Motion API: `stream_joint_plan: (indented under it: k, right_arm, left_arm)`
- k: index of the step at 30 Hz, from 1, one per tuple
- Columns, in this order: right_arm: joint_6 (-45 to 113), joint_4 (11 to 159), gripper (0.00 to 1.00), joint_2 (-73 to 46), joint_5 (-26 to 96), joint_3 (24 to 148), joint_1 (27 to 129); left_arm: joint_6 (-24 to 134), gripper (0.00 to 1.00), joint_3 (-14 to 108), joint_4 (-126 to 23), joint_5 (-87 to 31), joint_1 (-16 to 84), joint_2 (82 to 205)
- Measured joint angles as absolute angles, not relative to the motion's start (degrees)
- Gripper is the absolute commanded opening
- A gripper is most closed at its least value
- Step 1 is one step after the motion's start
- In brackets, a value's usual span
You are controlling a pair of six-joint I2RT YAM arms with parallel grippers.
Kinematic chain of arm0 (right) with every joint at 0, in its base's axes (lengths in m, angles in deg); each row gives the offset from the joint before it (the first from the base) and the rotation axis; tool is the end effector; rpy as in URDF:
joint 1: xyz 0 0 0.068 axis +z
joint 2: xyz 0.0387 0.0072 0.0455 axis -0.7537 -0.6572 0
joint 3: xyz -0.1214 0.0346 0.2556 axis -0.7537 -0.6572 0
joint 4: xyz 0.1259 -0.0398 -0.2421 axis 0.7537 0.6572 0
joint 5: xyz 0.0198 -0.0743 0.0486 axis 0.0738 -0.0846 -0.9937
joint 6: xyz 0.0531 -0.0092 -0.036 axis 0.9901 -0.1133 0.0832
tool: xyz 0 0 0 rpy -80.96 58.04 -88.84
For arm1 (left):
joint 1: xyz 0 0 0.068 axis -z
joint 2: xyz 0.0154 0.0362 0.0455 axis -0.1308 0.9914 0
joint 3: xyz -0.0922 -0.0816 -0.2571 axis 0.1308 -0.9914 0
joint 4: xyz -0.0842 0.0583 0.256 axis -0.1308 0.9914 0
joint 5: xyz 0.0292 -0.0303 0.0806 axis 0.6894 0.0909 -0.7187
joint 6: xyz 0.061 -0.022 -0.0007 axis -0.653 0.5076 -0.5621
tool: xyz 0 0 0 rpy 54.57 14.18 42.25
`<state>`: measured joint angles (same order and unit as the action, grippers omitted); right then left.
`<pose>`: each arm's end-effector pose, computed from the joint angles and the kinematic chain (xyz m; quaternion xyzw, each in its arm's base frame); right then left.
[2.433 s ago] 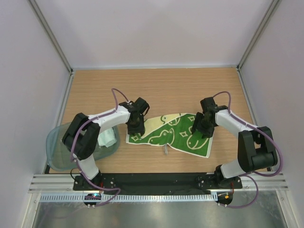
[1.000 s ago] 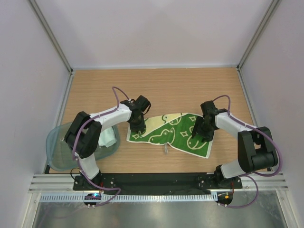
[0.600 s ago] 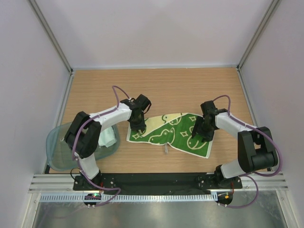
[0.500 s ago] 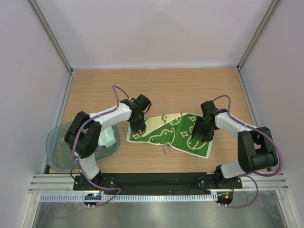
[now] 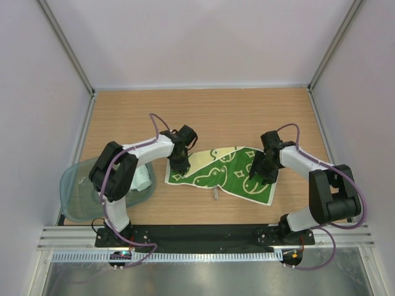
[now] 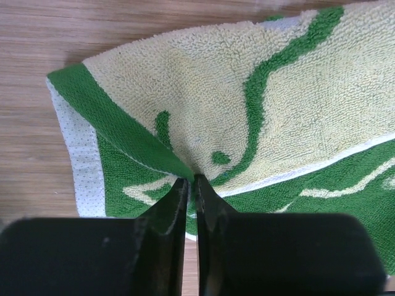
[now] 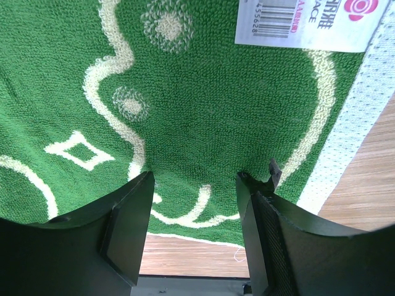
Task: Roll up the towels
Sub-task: Flatten the towel
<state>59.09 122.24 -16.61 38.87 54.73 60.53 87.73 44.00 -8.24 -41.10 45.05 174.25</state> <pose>0.2506 0.0545 0.1461 0.1710 0.9790 0.0666 0.0890 0.2931 -0.2196 0.1503 -0.0660 0.9913 -0.0359 0.1077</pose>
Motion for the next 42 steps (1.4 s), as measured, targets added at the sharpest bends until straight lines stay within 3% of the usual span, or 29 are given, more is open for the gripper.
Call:
stream_joint_plan:
  k: [2,11,20,24,28,33,42]
  right_arm:
    - [59.1,122.2,0.62,-16.6,38.9,54.7,60.5]
    - [59.1,122.2,0.62,-16.6,38.8,54.7,60.5]
    - [59.1,122.2,0.62,-16.6,38.8,54.7,60.5]
    - [59.1,122.2,0.62,-16.6,38.8,54.7,60.5]
    - [59.1,122.2,0.62,-16.6,38.8,54.7,60.5]
    - [59.1,122.2,0.62,-16.6,38.8,54.7,60.6]
    - [59.1,122.2,0.62,-16.7,38.9,54.8,60.6]
  left_arm:
    - [87.7,0.01,44.0,-8.5,-41.1,45.1,174.2]
    - [87.7,0.01,44.5,-7.7,-41.2,45.1,174.2]
    - [87.6,0.04,46.4,-5.4,-41.3,45.0,172.0]
    - [87.6,0.14,46.7,-5.0,-40.9,45.0,171.6]
    - [87.6,0.14,46.7,-4.8,-40.5,45.0,171.6]
    - [87.6,0.00,46.7,-4.8,-40.5,45.0,171.6]
    - [87.4,0.00,47.6,-4.7,-40.1,44.3,171.6]
